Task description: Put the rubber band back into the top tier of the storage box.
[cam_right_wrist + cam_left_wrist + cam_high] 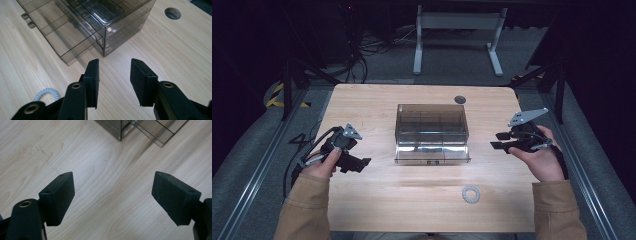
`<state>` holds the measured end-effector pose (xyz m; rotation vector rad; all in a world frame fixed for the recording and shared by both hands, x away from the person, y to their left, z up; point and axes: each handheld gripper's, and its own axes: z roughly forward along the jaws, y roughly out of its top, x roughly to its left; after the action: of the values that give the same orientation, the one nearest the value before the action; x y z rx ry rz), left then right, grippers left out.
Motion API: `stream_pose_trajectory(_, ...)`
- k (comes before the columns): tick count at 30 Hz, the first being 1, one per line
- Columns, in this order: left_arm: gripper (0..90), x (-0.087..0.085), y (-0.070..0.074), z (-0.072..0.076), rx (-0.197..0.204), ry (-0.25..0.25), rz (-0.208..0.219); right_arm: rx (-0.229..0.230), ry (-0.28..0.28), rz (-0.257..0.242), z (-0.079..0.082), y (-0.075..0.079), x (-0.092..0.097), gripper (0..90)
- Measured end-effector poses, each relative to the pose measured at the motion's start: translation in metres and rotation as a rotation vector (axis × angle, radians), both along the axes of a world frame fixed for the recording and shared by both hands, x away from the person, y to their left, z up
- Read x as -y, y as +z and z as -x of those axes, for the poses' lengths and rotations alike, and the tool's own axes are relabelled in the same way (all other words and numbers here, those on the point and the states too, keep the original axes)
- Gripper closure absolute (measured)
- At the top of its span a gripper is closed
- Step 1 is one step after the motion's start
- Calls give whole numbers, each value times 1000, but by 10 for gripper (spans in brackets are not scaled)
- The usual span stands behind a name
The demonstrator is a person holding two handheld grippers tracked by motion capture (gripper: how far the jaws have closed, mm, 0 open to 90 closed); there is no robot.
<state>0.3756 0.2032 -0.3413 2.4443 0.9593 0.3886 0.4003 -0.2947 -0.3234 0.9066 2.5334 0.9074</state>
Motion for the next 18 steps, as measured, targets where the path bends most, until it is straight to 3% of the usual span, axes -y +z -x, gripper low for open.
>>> stream_pose_trajectory(6,194,2,2,2,0,-16,-13,0,21,9,6,3,-5,592)
stream_pose_trajectory(10,193,5,4,0,6,-27,-8,-7,66,36,15,3,-17,584)
stream_pose_trajectory(16,198,9,4,-1,14,-29,-18,-8,72,45,21,6,-19,585)
stream_pose_trajectory(18,200,9,6,-1,19,-23,-2,-7,84,49,23,7,-21,585)
